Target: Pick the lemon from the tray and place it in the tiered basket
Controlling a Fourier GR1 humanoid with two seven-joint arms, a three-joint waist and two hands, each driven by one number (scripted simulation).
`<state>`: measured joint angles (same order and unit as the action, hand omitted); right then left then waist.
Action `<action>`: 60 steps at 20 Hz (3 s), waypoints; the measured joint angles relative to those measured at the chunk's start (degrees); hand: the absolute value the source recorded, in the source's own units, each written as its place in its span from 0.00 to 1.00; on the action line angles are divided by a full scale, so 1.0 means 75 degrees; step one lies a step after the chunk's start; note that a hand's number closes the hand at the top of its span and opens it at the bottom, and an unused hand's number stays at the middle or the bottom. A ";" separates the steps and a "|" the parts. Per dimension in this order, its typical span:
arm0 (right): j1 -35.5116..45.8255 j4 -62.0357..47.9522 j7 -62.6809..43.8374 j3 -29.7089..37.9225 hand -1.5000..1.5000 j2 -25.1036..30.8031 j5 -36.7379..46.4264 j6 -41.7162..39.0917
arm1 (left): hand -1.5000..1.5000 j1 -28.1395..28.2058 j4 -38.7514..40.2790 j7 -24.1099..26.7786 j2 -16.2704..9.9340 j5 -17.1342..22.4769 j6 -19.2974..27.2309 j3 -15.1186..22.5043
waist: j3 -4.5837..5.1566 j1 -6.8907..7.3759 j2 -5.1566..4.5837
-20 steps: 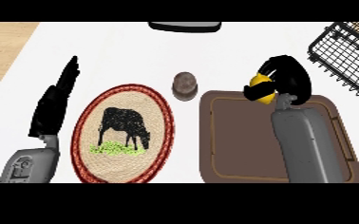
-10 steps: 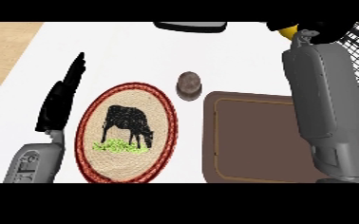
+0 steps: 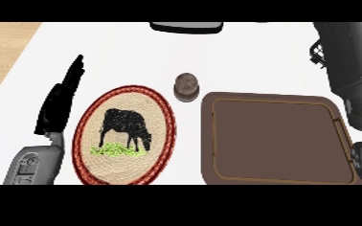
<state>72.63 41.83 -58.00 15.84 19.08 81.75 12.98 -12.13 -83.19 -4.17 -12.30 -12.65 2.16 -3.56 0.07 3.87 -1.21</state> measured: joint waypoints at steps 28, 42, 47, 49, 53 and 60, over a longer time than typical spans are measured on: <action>0.0336 -0.3942 0.1877 0.0205 1.00 0.2844 0.0597 0.0172 | 0.50 0.0203 -0.0173 -0.0008 -0.0028 0.0016 -0.0061 -0.0156 | -0.0019 -0.0163 0.0019; -0.0497 -0.4223 0.2883 0.1778 0.00 0.3021 -0.1163 0.0589 | 0.50 0.0260 -0.0011 0.0178 0.0009 0.0008 -0.0045 -0.0241 | -0.0026 -0.0208 0.0036; -0.0815 -0.3985 0.3194 0.2131 0.00 0.2904 -0.1631 0.1157 | 0.50 0.0353 -0.0189 0.0102 -0.0013 0.0017 -0.0089 -0.0248 | -0.0029 -0.0207 0.0044; -0.0972 -0.3821 0.3392 0.2274 0.00 0.2812 -0.1821 0.1596 | 0.50 0.0335 -0.0201 0.0071 -0.0035 0.0033 -0.0122 -0.0266 | -0.0027 -0.0228 0.0050; -0.1015 -0.3492 0.3571 0.2382 0.00 0.2829 -0.2021 0.2184 | 0.50 0.0343 -0.0322 -0.0083 -0.0029 0.0048 -0.0139 -0.0279 | -0.0025 -0.0257 0.0068; -0.0980 -0.2816 0.3273 0.2358 0.00 0.3076 -0.2209 0.2509 | 0.50 0.0500 -0.0127 0.0155 -0.0020 -0.0006 -0.0063 -0.0379 | -0.0010 -0.0417 0.0139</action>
<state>65.28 20.71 -33.46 33.52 42.15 65.18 31.79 -8.38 -84.14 -3.01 -12.45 -12.70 1.68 -6.40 0.00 0.74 -0.17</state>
